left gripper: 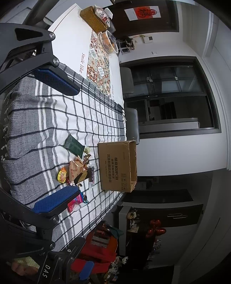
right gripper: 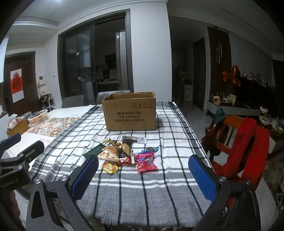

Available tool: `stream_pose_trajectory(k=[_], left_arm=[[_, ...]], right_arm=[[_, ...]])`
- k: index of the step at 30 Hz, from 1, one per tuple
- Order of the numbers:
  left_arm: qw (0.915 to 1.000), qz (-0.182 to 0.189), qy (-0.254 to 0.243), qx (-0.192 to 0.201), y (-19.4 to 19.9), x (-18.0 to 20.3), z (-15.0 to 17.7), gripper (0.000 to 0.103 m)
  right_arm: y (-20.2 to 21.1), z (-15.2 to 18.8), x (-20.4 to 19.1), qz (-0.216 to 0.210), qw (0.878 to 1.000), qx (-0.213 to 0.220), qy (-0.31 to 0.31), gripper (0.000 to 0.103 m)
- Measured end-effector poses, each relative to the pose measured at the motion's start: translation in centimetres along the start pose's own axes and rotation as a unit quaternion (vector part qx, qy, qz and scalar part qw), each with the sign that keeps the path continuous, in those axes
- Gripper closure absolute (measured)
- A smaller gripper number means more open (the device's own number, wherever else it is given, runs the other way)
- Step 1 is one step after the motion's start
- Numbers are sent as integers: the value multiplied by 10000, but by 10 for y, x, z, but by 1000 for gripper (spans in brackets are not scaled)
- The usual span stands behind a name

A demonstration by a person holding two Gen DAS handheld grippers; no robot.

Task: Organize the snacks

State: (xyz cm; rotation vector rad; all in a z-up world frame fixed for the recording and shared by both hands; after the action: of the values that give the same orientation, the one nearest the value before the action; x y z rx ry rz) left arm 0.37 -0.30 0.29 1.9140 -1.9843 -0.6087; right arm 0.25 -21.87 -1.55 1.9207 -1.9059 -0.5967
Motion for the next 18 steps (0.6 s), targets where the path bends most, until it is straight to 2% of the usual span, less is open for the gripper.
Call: stream_pose_trajectory(k=[18], left_arm=[[10000,5,4,12,0,0,1,0]], right_arm=[[0,0,0,2,10000,12,8,1]])
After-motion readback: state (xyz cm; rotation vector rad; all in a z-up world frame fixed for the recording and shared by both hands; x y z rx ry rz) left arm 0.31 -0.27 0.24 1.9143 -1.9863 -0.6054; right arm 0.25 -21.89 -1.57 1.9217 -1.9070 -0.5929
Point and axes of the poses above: each gripper's, at about its wrist camera, not at the fingertips, and y roughly against the way its jaws point, x to its right, z to its underside, the point moved 1 cm from there along -y, roughly the way its jaws point, and after that the axes turned 6 degrees about -x, right-handed, at the moved point
